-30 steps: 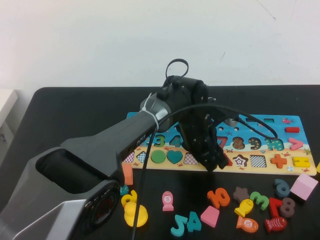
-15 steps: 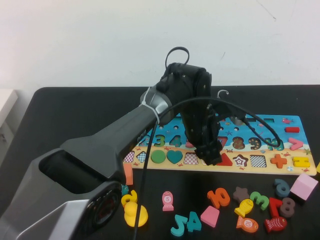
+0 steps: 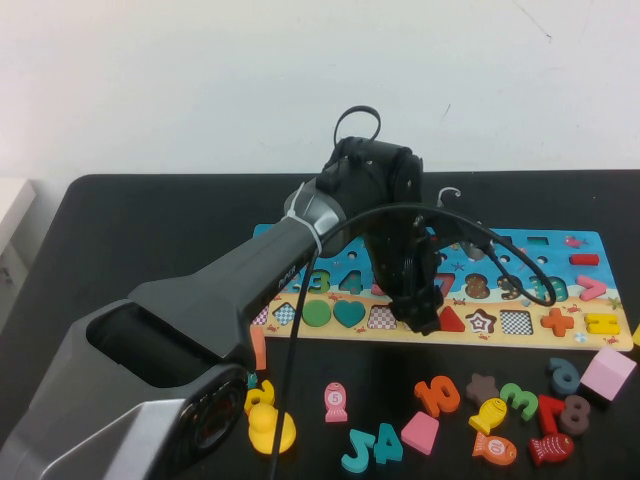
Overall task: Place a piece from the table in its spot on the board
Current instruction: Place the "Pentagon" into the hole of the Pentagon
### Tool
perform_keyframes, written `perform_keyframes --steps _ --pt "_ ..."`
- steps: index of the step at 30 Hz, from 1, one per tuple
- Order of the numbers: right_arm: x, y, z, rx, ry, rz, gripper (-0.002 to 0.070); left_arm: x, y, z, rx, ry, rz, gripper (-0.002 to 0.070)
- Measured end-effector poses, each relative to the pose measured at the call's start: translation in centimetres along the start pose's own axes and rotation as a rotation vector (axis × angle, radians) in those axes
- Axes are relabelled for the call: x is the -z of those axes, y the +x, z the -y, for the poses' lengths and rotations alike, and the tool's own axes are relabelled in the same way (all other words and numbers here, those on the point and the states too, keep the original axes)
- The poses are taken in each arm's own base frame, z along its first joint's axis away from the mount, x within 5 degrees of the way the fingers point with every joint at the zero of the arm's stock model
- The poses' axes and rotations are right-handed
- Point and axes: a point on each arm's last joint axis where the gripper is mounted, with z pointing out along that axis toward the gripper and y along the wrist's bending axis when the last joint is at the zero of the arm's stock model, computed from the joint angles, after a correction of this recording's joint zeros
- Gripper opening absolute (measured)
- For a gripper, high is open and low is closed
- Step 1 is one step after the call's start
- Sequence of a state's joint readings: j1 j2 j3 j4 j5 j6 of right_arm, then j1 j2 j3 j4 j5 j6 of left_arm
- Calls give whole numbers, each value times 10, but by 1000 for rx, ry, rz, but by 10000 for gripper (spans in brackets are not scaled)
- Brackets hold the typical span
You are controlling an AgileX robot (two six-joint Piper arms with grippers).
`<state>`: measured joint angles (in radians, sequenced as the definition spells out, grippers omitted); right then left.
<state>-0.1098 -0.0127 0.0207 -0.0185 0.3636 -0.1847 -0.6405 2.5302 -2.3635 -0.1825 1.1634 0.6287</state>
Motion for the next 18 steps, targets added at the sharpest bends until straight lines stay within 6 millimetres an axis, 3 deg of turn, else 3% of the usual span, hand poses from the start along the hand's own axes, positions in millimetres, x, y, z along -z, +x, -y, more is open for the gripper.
perform_keyframes --steps 18 --pt "0 0 0 0 0 0 19 -1 2 -4 -166 -6 4 303"
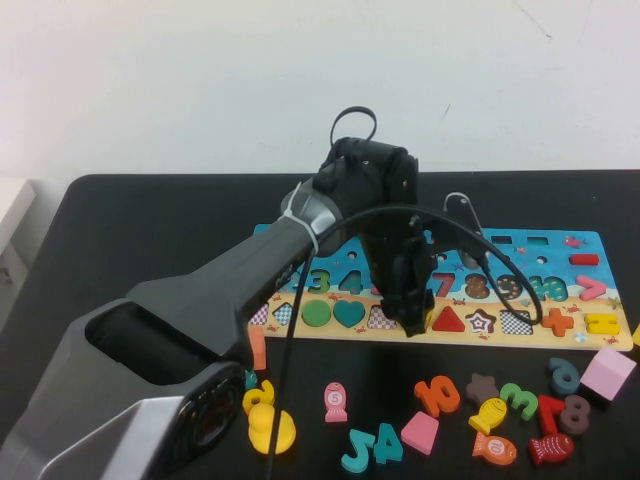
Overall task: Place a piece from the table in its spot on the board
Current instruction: Place the "Pentagon" into the hole of the Pentagon
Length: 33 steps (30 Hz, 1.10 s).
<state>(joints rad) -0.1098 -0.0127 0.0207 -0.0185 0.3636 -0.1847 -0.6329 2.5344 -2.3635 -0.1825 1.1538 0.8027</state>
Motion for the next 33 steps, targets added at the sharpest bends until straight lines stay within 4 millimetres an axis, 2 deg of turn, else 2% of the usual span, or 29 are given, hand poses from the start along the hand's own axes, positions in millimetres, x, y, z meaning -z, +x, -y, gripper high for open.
perform_keyframes --steps 7,33 --pt "0 0 0 0 0 0 19 -3 9 -9 22 2 -9 303" --pt "0 0 0 0 0 0 19 -4 6 -6 11 28 27 303"
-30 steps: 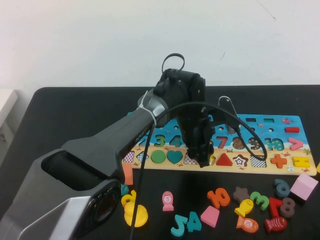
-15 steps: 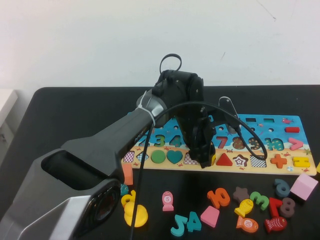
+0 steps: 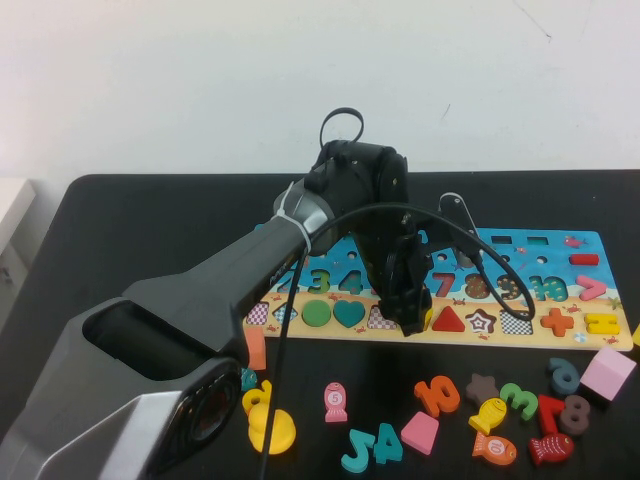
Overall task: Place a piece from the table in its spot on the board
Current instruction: Place the "Pentagon" into the hole of the Pentagon
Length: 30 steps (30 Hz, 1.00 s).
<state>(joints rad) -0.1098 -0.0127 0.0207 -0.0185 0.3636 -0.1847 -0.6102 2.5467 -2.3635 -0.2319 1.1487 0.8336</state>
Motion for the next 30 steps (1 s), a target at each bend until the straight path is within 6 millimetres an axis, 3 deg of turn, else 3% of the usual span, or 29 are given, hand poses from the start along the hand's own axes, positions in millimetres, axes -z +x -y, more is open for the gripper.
perform_keyframes --steps 16,23,30 --pt "0 0 0 0 0 0 19 0 -2 0 17 0 24 314" --pt "0 0 0 0 0 0 18 0 -2 1 37 9 24 412" --pt "0 0 0 0 0 0 18 0 1 -2 46 -24 -13 435"
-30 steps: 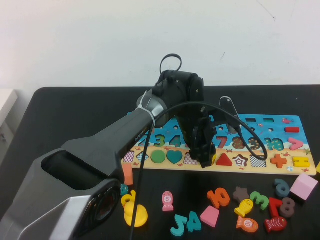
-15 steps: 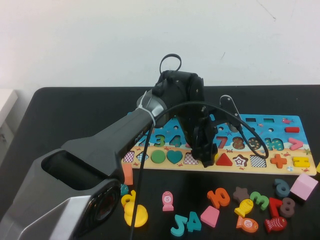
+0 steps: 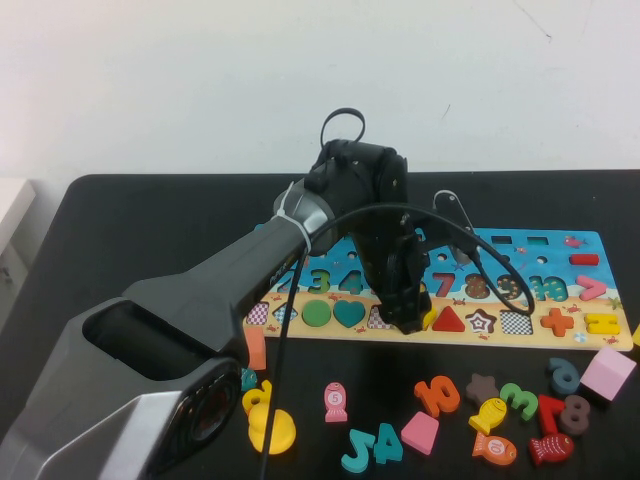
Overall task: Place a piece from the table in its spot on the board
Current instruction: Place the "Pentagon" into the hole of the Pentagon
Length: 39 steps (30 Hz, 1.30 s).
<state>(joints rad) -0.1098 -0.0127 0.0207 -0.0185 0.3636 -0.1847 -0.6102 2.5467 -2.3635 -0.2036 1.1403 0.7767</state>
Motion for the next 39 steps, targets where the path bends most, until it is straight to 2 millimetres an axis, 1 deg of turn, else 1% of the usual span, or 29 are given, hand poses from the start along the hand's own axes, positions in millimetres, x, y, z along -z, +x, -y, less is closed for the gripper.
perform_keyframes --steps 7,11,13,14,16,18,20,22,25,31,39 --pt "0 0 0 0 0 0 19 1 4 -2 61 -24 -44 437" --pt "0 0 0 0 0 0 19 13 3 -3 91 -53 -52 424" --pt "0 0 0 0 0 0 18 20 1 -3 127 -65 -40 383" --pt "0 0 0 0 0 0 19 23 0 -4 147 -74 -31 349" --pt "0 0 0 0 0 0 19 26 -3 -5 192 -86 -6 265" --pt "0 0 0 0 0 0 19 26 -6 -6 245 -88 30 146" --pt "0 0 0 0 0 0 18 26 -10 -6 270 -82 70 67" --pt "0 0 0 0 0 0 19 26 -13 -6 290 -76 107 29" --pt "0 0 0 0 0 0 19 22 -14 -6 303 -70 127 10" --pt "0 0 0 0 0 0 18 5 -12 -7 296 -50 131 1" --pt "0 0 0 0 0 0 19 4 -17 -2 280 -37 148 0"
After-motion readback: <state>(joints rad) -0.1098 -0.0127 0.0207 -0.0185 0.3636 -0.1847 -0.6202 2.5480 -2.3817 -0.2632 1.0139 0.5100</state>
